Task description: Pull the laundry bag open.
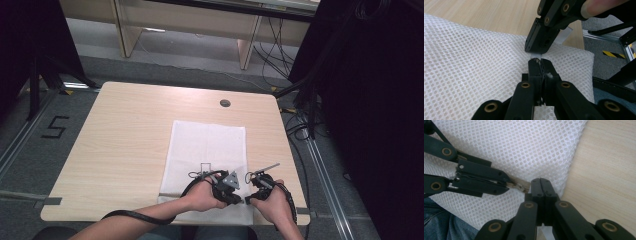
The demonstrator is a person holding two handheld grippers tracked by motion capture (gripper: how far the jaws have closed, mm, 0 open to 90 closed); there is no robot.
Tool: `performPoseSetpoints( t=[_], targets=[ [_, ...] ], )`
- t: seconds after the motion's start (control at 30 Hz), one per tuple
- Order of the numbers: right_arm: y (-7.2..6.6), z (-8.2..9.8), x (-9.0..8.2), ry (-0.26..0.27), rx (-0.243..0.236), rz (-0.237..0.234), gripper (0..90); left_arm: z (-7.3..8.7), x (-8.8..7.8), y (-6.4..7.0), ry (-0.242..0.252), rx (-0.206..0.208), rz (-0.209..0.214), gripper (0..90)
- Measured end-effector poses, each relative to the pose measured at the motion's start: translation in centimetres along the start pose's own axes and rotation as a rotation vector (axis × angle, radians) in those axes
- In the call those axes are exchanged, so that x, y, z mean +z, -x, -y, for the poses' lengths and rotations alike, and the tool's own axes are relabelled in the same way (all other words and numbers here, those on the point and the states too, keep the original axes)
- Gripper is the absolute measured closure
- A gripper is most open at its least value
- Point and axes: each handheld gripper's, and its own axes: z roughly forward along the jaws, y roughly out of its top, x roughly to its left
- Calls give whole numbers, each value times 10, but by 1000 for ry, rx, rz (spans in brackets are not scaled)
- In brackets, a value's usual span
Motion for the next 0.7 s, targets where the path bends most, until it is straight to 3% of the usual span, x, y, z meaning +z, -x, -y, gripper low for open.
performPoseSetpoints(
  t=[0.13, 0.17, 0.27, 0.7],
  targets=[
    [1, 0, 1, 4, -18, -7, 900, 1, -2, 0, 2, -15, -1, 873],
    [0, 0, 0, -2, 2, -2, 900, 1, -2, 0, 2, -14, -1, 873],
    [0, 0, 0, 0, 2, -2, 900, 0, -3, -1, -4, 5, -2, 873],
    [0, 0, 0, 0, 2, -2, 900, 2, -9, -1, 2, -4, 3, 873]
  ],
)
